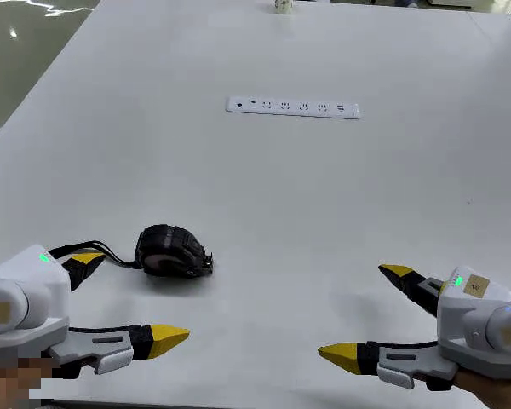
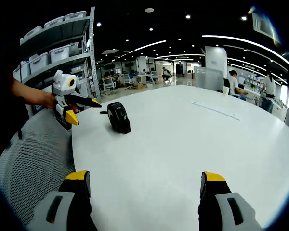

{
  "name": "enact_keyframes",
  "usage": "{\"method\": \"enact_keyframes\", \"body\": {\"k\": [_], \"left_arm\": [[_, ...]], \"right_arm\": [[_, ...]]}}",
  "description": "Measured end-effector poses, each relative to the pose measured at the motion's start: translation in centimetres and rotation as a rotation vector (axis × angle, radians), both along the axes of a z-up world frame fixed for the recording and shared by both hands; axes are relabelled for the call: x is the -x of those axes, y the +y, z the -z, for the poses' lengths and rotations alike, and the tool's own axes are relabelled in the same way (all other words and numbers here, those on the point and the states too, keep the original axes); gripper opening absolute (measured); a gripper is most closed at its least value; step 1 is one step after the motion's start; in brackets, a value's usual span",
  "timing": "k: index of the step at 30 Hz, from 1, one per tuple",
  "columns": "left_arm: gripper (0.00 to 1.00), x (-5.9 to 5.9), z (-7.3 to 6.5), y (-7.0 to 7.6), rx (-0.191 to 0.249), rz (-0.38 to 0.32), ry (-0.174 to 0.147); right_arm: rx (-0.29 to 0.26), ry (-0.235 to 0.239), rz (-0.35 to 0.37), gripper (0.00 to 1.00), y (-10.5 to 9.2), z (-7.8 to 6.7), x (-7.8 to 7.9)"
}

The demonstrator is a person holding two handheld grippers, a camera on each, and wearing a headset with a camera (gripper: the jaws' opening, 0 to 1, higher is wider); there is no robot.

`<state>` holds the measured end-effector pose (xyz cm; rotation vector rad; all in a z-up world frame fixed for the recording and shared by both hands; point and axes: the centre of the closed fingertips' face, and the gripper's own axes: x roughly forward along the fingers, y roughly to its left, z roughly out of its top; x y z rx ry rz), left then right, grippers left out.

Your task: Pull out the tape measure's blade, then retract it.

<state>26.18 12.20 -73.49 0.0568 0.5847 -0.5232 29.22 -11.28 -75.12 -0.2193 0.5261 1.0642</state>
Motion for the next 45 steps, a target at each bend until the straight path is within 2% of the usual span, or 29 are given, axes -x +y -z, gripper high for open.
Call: {"method": "enact_keyframes", "body": {"k": [4, 7, 12, 18, 22, 28, 35, 39, 45], "left_arm": [[0.99, 0.2, -0.1, -0.2, 0.000, 0.007, -0.005], [0.99, 0.3, -0.3, -0.4, -0.001, 0.009, -0.021], [0.99, 0.3, -0.2, -0.4, -0.003, 0.000, -0.018], [0.99, -0.1, -0.6, -0.7, -0.006, 0.002, -0.040], [0.99, -0.2, -0.5, -0.8, -0.004, 0.008, -0.036], [0.99, -0.3, -0.8, -0.9, -0.003, 0.001, -0.050], [0.99, -0.5, -0.8, -0.9, 0.002, -0.007, -0.051], [0.98, -0.5, -0.7, -0.6, -0.016, -0.012, -0.039], [0.97, -0.4, -0.9, -0.6, -0.002, -0.006, -0.039]], "right_arm": [[-0.016, -0.012, 0.004, 0.99, 0.1, -0.4, 0.1], [-0.006, -0.013, 0.006, 0.99, 0.2, -0.5, 0.0], [0.002, -0.017, 0.003, 0.99, 0.7, -0.6, -0.1], [0.002, -0.028, 0.004, 0.99, 1.4, -0.7, -0.2], [0.007, -0.023, 0.007, 0.99, 1.5, -0.5, -0.3], [0.004, -0.011, 0.024, 0.99, 1.4, -0.5, -0.3], [0.002, -0.010, 0.028, 0.99, 1.4, -0.6, -0.3], [0.001, -0.008, 0.032, 0.99, 1.3, -0.7, -0.2], [0.001, -0.009, 0.040, 0.99, 1.1, -0.8, -0.3]]}}
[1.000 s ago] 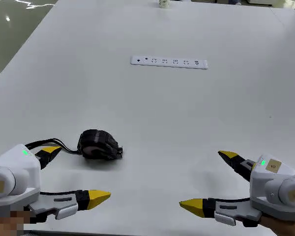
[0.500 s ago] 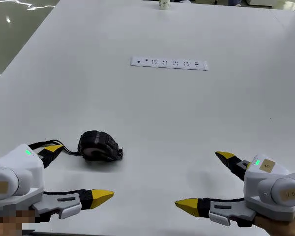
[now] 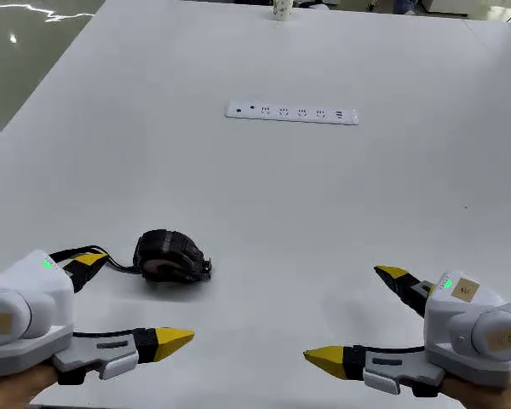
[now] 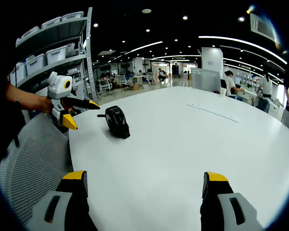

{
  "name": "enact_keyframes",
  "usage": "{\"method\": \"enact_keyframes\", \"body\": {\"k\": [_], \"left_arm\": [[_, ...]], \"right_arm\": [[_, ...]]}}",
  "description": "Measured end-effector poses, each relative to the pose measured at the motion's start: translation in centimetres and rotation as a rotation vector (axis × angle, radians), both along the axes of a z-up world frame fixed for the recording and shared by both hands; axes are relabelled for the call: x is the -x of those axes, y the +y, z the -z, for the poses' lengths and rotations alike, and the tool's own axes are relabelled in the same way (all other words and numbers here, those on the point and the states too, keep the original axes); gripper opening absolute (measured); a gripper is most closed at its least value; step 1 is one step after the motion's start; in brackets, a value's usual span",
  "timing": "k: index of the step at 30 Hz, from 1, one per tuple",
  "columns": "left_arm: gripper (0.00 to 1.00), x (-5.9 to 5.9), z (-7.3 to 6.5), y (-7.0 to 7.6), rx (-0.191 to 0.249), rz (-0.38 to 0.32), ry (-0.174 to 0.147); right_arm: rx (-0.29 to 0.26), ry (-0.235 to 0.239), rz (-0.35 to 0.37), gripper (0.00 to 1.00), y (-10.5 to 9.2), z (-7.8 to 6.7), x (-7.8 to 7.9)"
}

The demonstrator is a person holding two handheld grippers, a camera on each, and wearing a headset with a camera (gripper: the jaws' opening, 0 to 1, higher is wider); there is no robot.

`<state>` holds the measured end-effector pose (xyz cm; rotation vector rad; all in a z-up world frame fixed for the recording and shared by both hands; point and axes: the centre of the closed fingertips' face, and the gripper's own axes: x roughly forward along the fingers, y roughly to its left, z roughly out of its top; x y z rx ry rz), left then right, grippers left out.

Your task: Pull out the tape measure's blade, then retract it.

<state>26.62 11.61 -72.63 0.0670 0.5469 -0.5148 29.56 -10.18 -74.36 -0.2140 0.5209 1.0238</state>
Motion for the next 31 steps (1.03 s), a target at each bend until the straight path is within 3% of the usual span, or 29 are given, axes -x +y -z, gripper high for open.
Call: {"method": "enact_keyframes", "body": {"k": [6, 7, 19, 31], "left_arm": [[0.99, 0.01, -0.11, 0.15, -0.010, 0.004, -0.006], [0.99, 0.15, -0.05, 0.03, 0.002, 0.010, 0.004], [0.99, 0.47, 0.32, 0.18, -0.029, 0.031, 0.015], [0.99, 0.43, 0.15, 0.20, -0.033, 0.032, 0.008]], "right_arm": [[-0.001, 0.000, 0.002, 0.99, -0.05, -0.10, -0.04], [-0.002, 0.000, 0.003, 0.99, -0.06, -0.14, -0.05], [-0.002, -0.002, 0.005, 0.99, -0.12, -0.27, -0.12], [-0.001, -0.002, 0.007, 0.99, -0.28, -0.29, -0.07]]}}
